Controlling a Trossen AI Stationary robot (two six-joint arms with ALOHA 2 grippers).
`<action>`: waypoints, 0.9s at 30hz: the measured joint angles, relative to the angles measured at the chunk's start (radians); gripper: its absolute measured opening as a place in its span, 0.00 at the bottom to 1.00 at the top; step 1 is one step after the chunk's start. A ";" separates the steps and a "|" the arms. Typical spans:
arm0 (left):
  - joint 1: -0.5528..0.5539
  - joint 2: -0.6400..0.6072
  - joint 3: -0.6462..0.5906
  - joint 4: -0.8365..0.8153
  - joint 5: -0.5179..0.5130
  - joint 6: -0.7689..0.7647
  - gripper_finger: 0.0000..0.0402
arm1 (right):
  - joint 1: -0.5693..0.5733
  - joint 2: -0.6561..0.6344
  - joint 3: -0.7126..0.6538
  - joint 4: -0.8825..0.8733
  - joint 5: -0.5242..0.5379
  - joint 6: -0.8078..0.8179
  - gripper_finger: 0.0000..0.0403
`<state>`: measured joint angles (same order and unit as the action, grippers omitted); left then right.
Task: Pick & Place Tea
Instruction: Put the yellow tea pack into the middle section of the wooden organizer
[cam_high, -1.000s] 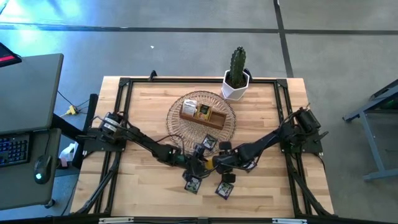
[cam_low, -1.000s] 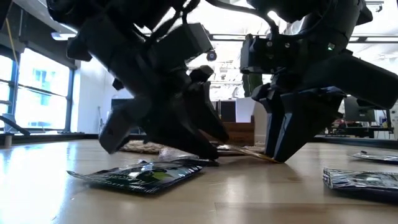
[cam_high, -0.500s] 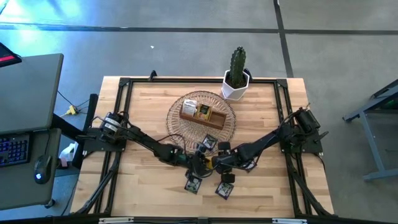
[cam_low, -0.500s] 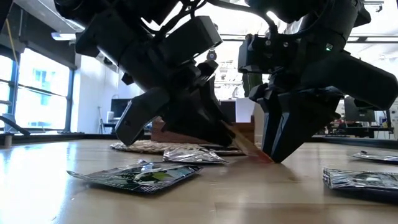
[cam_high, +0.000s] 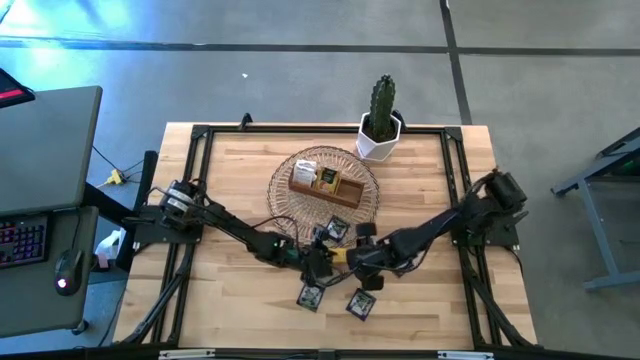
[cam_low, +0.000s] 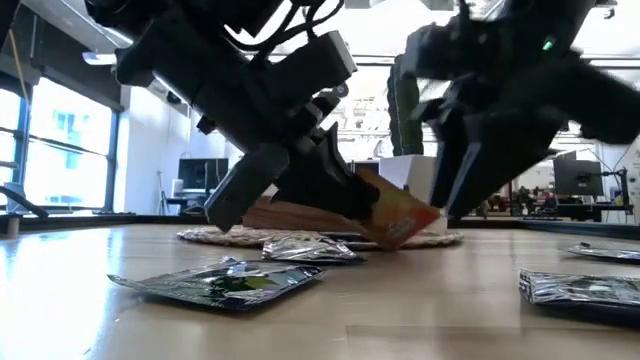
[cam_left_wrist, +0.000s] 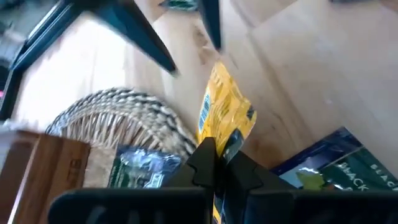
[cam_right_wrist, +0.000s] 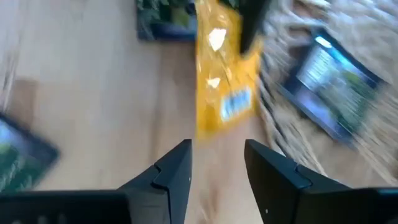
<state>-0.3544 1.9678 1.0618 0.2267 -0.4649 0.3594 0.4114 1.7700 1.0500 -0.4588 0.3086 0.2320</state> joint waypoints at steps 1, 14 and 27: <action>0.000 -0.013 0.000 -0.014 -0.016 -0.022 0.01 | 0.003 -0.021 0.000 -0.037 0.023 0.022 0.37; 0.206 -0.321 0.151 -0.631 0.018 -0.104 0.01 | 0.057 -0.211 0.000 -0.192 0.095 0.239 0.38; 0.576 -0.183 0.359 -0.883 0.523 0.137 0.01 | 0.056 -0.211 0.000 -0.162 0.104 0.239 0.38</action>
<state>0.2217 1.7853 1.4209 -0.6561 0.0585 0.4966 0.4675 1.5593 1.0504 -0.6207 0.4123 0.4713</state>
